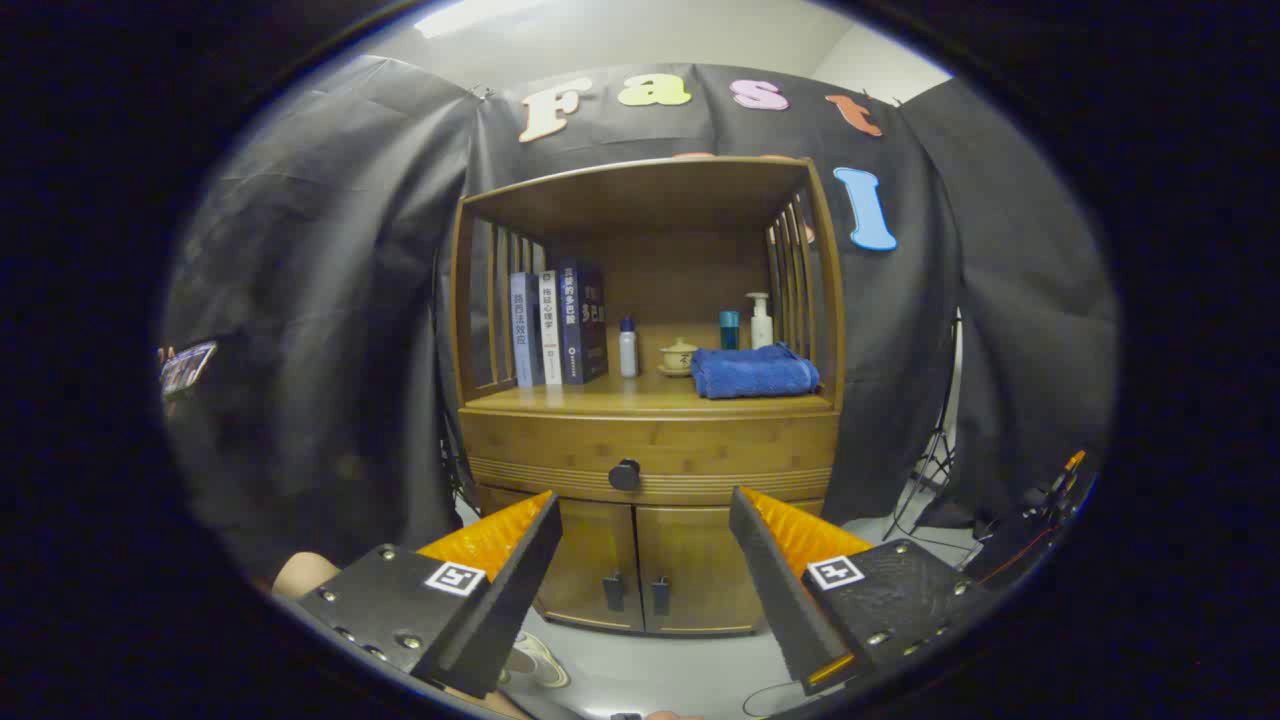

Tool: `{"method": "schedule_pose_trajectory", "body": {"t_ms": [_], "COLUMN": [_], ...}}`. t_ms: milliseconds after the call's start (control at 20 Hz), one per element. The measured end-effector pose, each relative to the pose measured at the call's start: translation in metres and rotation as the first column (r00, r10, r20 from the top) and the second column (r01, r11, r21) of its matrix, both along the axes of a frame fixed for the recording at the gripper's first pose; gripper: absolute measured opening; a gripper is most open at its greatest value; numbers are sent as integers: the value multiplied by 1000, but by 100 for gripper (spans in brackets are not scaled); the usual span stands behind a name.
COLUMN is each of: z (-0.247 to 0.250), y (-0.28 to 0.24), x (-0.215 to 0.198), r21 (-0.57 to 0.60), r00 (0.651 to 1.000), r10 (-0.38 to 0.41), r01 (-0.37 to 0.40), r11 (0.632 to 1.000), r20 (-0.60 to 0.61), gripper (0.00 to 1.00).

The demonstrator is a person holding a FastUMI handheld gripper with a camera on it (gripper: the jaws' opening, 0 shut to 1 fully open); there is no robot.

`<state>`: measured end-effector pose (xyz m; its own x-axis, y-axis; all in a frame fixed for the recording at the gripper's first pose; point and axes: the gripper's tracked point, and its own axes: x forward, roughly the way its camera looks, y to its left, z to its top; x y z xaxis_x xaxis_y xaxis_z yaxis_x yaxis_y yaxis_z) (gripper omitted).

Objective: Pull open the drawer, take out the items inside it, and place them on the countertop above the cabinet.

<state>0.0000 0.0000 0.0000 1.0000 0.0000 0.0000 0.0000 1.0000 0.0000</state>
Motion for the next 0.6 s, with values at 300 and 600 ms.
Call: {"method": "schedule_pose_trajectory", "body": {"t_ms": [300, 600], "z": [2, 0], "y": [-3, -4], "x": [2, 4], "r21": [-6, -19], "r00": [1000, 1000], "r10": [-7, -4], "r01": [7, 4], "r11": [1000, 1000], "r20": [3, 1], "gripper": [100, 100]}}
